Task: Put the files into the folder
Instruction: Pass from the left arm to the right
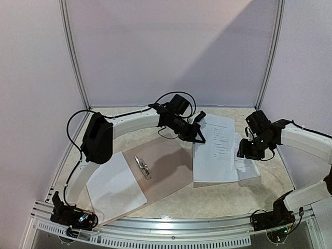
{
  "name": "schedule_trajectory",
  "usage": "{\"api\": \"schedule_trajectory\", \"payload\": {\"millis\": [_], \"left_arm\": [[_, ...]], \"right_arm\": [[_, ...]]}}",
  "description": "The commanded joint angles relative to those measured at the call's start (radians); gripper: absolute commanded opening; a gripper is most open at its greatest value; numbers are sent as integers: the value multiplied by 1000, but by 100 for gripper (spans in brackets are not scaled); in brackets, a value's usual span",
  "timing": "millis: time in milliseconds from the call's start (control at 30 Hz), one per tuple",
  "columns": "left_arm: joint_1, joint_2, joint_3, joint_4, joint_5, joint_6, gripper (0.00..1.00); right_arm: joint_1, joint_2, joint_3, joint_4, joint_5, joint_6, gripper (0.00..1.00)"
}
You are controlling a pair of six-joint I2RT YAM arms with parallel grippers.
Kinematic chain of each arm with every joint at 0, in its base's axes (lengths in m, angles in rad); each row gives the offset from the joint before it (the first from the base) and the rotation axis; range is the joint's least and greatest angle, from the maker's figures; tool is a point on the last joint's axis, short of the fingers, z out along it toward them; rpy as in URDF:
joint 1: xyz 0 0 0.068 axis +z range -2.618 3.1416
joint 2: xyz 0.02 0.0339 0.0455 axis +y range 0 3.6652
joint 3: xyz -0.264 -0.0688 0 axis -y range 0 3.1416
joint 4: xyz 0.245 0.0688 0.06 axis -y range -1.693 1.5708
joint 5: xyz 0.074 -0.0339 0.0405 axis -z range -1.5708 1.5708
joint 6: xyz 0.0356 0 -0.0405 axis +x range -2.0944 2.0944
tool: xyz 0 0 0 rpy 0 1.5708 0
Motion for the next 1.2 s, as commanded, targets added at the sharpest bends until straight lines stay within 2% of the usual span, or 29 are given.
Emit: {"api": "schedule_trajectory", "payload": {"millis": [0, 100, 200, 333, 500, 600, 733, 933, 1033, 1167], "left_arm": [[-23, 14, 48, -66, -20, 92, 0], [-19, -30, 95, -139, -30, 185, 0], [-4, -117, 105, -219, -16, 300, 0], [12, -255, 81, -332, 36, 440, 0], [32, -418, 52, -483, 55, 593, 0], [52, -498, 5, -490, 51, 601, 0], [77, -551, -29, -486, 64, 586, 0], [85, -580, -28, -496, 67, 588, 0], [88, -592, -8, -510, 63, 598, 0], [93, -607, 15, -516, 75, 587, 0]], "right_arm": [[5, 15, 15, -76, 91, 63, 66], [5, -11, 67, -92, 108, 25, 73], [5, -66, 93, -32, 52, -47, 80], [5, -180, 64, 170, -160, -128, 86], [5, -197, 31, 406, -363, -143, 86], [4, -182, 6, 549, -479, -128, 85], [23, -163, -33, 774, -580, -65, 77], [101, -171, -47, 979, -601, -101, 77], [105, -166, -44, 1031, -633, -101, 78], [105, -139, -25, 988, -612, -103, 78]]}}
